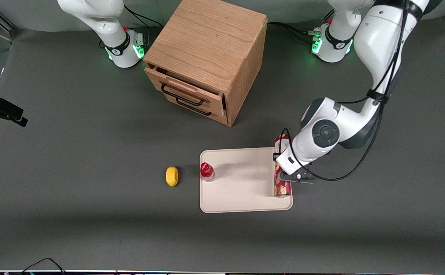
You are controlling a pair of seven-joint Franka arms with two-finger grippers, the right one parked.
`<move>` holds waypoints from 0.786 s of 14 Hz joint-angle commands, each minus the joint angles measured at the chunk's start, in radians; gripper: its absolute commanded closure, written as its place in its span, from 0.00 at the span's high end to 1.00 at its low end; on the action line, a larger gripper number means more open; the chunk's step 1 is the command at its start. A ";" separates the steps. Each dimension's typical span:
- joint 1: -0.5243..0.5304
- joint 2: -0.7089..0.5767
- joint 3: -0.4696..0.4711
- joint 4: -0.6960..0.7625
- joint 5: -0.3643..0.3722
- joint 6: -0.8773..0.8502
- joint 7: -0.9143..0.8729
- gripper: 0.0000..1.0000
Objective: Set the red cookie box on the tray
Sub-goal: 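Lower the held box onto the tray and open the left gripper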
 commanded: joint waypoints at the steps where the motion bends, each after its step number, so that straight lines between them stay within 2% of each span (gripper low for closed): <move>1: -0.011 0.034 0.011 0.030 0.023 0.034 -0.050 0.00; 6: -0.014 0.062 0.031 0.027 0.029 0.069 -0.051 0.00; 7: -0.014 0.060 0.033 0.022 0.035 0.074 -0.050 0.59; 8: -0.014 0.056 0.033 0.021 0.061 0.076 -0.050 1.00; 11: -0.014 0.051 0.033 0.021 0.078 0.076 -0.053 1.00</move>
